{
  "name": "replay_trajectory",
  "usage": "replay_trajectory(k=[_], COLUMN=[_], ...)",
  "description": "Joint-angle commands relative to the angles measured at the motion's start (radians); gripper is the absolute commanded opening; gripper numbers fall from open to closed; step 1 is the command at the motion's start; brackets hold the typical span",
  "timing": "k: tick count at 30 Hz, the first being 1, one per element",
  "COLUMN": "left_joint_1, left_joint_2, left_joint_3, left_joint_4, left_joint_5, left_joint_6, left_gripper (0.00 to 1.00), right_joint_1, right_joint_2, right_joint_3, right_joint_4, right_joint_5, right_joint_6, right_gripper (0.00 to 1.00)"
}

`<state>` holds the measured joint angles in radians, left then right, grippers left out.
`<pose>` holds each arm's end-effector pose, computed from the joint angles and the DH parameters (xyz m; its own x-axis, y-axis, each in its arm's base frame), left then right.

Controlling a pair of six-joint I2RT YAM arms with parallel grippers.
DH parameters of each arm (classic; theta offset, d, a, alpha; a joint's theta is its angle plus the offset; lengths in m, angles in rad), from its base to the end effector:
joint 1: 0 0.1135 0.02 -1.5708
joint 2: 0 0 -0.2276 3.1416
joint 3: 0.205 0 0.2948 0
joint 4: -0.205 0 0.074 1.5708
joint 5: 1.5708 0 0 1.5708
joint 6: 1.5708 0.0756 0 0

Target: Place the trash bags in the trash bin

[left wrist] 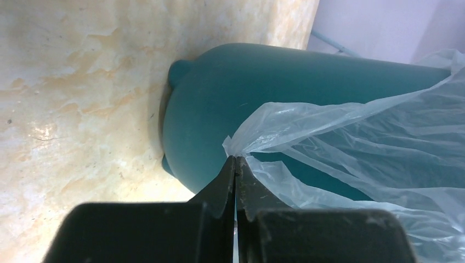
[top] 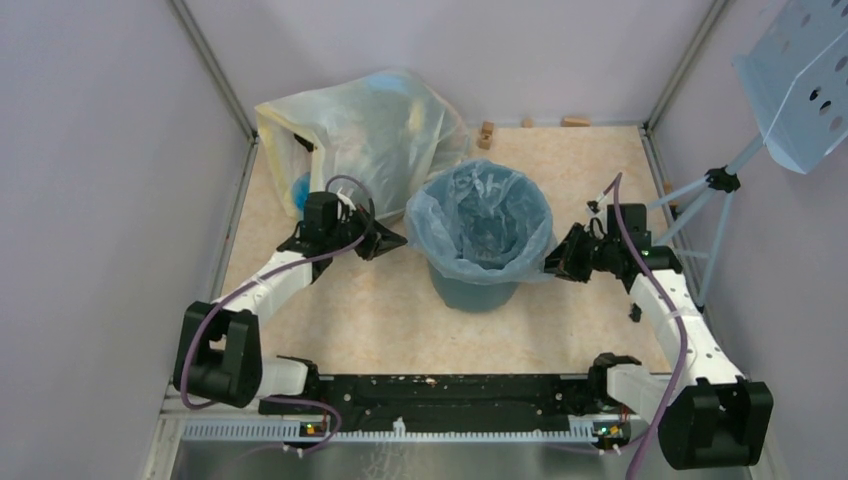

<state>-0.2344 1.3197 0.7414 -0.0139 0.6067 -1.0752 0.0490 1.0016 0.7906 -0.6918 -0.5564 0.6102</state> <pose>0.3313 -0.1234 0.1505 -0.8308 -0.5446 -0.1146 -0.1680 0.4418 -0.8812 0.2754 0.0535 0.1950 -0.8537 0.4453 -0.2700 0.1475 0.7040 0.6947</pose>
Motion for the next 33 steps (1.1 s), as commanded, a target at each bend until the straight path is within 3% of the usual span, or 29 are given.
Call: replay_trajectory(k=[1, 14, 18, 26, 33], left_joint_1=[0.001, -0.038, -0.045, -0.038, -0.037], left_joint_2=[0.015, 0.151, 0.203, -0.127, -0.332], left_joint_3=[-0.019, -0.009, 0.009, -0.020, -0.084], left_joint_4=[0.048, 0.063, 0.068, -0.072, -0.086], left_joint_5=[0.020, -0.027, -0.009, -0.160, -0.256], left_joint_6=[0.049, 0.183, 0.209, 0.187, 0.064], left_gripper=[0.00, 0.00, 0.00, 0.00, 0.50], right_joint_1=[-0.008, -0.008, -0.008, -0.008, -0.008], right_joint_2=[0.034, 0.180, 0.199, 0.125, 0.068], right_joint_3=[-0.044, -0.050, -0.050, -0.012, -0.007], right_joint_4=[0.092, 0.197, 0.197, 0.163, 0.142], right_joint_5=[-0.018, 0.062, 0.085, 0.089, 0.081], right_joint_6=[-0.016, -0.078, -0.112, -0.125, -0.124], right_gripper=[0.01, 0.00, 0.10, 0.26, 0.35])
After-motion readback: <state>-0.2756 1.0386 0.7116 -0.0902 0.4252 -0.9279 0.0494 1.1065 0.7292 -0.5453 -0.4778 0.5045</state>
